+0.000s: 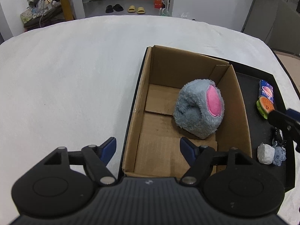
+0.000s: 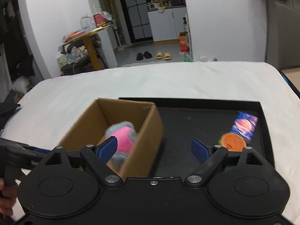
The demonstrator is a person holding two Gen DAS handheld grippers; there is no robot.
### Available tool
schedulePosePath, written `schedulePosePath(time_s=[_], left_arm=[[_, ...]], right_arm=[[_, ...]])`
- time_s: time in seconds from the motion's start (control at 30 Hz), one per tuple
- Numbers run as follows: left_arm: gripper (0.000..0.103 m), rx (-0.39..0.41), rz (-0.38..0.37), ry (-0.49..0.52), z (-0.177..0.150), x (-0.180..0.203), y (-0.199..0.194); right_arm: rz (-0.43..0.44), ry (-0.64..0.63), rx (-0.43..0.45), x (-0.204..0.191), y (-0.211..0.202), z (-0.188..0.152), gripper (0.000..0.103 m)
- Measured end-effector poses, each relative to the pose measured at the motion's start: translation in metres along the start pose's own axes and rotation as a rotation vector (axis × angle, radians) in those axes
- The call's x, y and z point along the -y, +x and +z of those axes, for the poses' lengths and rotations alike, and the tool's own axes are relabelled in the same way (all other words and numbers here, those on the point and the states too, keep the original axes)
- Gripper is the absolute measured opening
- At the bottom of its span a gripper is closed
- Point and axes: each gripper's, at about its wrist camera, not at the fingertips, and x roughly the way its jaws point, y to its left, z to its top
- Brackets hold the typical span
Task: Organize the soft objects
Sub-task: 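Carry the grey plush over the box and release it with the right gripper, then move the right gripper to the black beaded item and grasp it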
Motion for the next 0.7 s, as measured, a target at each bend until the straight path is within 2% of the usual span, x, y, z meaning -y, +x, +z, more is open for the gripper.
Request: schedulePosePath(time_s=[0.7], left_arm=[[0.077,0.061,0.095,0.071,0.011,0.027,0.017]], right_arm=[[-0.18,0.111,-0.118,0.106,0.007,-0.044,0.083]])
